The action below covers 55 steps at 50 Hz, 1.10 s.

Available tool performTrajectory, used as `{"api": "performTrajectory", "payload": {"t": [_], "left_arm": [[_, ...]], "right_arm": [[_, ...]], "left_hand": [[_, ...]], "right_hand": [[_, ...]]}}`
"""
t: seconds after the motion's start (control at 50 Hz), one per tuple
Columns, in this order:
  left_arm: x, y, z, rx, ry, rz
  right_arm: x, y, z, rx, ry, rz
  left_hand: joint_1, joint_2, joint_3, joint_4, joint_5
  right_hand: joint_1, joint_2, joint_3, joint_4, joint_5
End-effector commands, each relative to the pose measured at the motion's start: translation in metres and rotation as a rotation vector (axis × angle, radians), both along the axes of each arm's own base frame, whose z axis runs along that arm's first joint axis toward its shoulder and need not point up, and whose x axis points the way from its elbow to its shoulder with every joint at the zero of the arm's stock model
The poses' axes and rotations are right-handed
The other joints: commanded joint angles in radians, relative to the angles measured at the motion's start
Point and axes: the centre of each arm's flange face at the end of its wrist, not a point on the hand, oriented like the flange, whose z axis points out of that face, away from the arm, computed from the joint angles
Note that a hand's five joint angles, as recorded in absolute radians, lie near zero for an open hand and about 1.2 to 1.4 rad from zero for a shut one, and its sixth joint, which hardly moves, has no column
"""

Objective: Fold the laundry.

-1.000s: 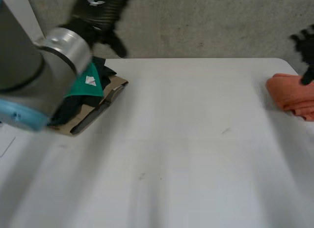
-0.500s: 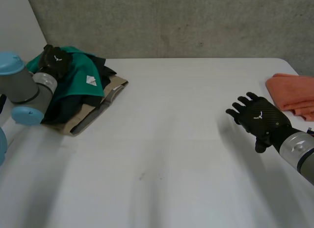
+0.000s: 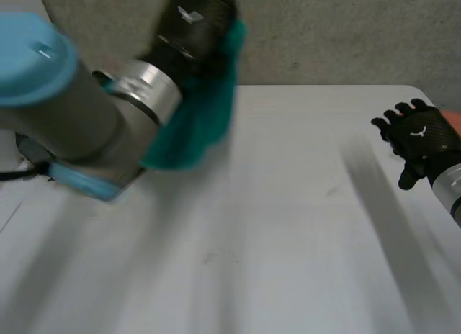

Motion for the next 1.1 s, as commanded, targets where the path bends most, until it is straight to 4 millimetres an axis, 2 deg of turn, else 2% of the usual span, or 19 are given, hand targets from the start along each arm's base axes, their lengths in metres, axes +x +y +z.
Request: {"api": "performTrajectory", "payload": {"t": [0.02,0.04,0.06,0.1,0.14,0.2,0.24,0.28,0.3,0.32,0.4,0.48,0.56,0.6,0.68,0.8,0.86,0.94,1.1], "left_arm": [[-0.055,0.034,-0.081,0.206,-0.051,-0.177],[-0.058,0.032,-0.090,0.222,-0.065,-0.177],[-0.063,0.032,-0.111,0.264,-0.102,-0.180],[-0.064,0.034,-0.128,0.311,-0.154,-0.179],[-0.061,0.039,-0.136,0.347,-0.224,-0.173],[-0.057,0.046,-0.135,0.357,-0.279,-0.178],[-0.053,0.048,-0.118,0.322,-0.288,-0.166],[-0.047,0.048,-0.094,0.278,-0.263,-0.153],[-0.041,0.050,-0.075,0.251,-0.237,-0.144],[-0.036,0.050,-0.067,0.241,-0.229,-0.136],[-0.006,0.040,-0.043,0.214,-0.207,-0.064],[0.018,0.037,-0.038,0.228,-0.213,-0.009],[0.041,0.030,-0.069,0.281,-0.326,0.052],[0.051,0.027,-0.083,0.282,-0.394,0.078],[0.081,0.009,-0.115,0.243,-0.600,0.153],[0.100,-0.011,-0.160,0.245,-0.780,0.147],[0.103,-0.021,-0.171,0.228,-0.806,0.109],[0.106,-0.040,-0.173,0.190,-0.782,0.103],[0.107,-0.070,-0.189,0.165,-0.778,0.124]], "right_arm": [[-0.006,-0.003,0.001,0.013,-0.034,-0.023],[-0.006,-0.003,0.001,0.013,-0.034,-0.023],[-0.006,-0.002,0.001,0.013,-0.034,-0.021],[-0.006,-0.003,0.001,0.013,-0.034,-0.021],[-0.005,-0.002,0.000,0.017,-0.034,-0.020],[-0.005,-0.002,0.000,0.020,-0.035,-0.017],[-0.005,-0.002,0.000,0.020,-0.036,-0.014],[-0.004,-0.001,0.001,0.021,-0.035,-0.013],[-0.003,-0.001,0.001,0.021,-0.035,-0.010],[-0.003,-0.001,0.001,0.021,-0.034,-0.009],[-0.002,0.003,-0.001,0.055,-0.029,-0.011],[0.002,0.018,-0.003,0.178,-0.022,0.006],[0.007,0.037,-0.008,0.331,-0.019,0.041],[0.018,0.051,-0.012,0.381,-0.019,0.111],[0.041,0.077,-0.022,0.426,-0.015,0.256],[0.056,0.099,-0.035,0.436,0.003,0.353],[0.062,0.107,-0.042,0.400,0.029,0.388],[0.068,0.107,-0.051,0.351,0.043,0.411],[0.072,0.106,-0.076,0.398,0.062,0.419]], "left_hand": [[0.338,0.222,0.213,0.200,0.323],[0.338,0.222,0.213,0.200,0.323],[-0.046,-0.161,-0.170,-0.183,-0.060],[-0.383,-0.498,-0.507,-0.520,-0.397],[-0.615,-0.730,-0.739,-0.752,-0.629],[-0.801,-0.916,-0.925,-0.938,-0.815],[-0.822,-0.937,-0.946,-0.959,-0.836],[-0.825,-0.940,-0.949,-0.962,-0.839],[-0.825,-0.940,-0.949,-0.962,-0.839],[-0.822,-0.937,-0.946,-0.959,-0.836],[-0.810,-0.925,-0.934,-0.947,-0.825],[-0.772,-0.887,-0.896,-0.909,-0.786],[-0.687,-0.802,-0.811,-0.824,-0.701],[-0.637,-0.752,-0.761,-0.774,-0.652],[-0.555,-0.670,-0.679,-0.692,-0.569],[-0.560,-0.676,-0.685,-0.698,-0.575],[-0.563,-0.679,-0.688,-0.701,-0.578],[-0.557,-0.673,-0.682,-0.695,-0.572],[-0.513,-0.629,-0.638,-0.651,-0.528]], "right_hand": [[-0.039,-0.032,-0.030,-0.023,-0.038],[-0.039,-0.032,-0.030,-0.023,-0.038],[-0.039,-0.032,-0.030,-0.023,-0.038],[-0.039,-0.032,-0.030,-0.023,-0.038],[-0.039,-0.032,-0.030,-0.023,-0.038],[-0.039,-0.032,-0.030,-0.023,-0.038],[-0.039,-0.032,-0.030,-0.023,-0.038],[-0.039,-0.032,-0.030,-0.023,-0.038],[-0.039,-0.032,-0.030,-0.023,-0.038],[-0.039,-0.032,-0.030,-0.023,-0.038],[-0.039,-0.032,-0.030,-0.023,-0.038],[-0.039,-0.032,-0.030,-0.023,-0.038],[-0.027,-0.019,-0.018,-0.010,-0.026],[0.099,0.107,0.108,0.116,0.100],[0.223,0.231,0.232,0.240,0.224],[0.232,0.240,0.241,0.249,0.233],[0.223,0.231,0.232,0.240,0.224],[0.226,0.234,0.235,0.243,0.227],[0.232,0.240,0.241,0.249,0.233]]}}
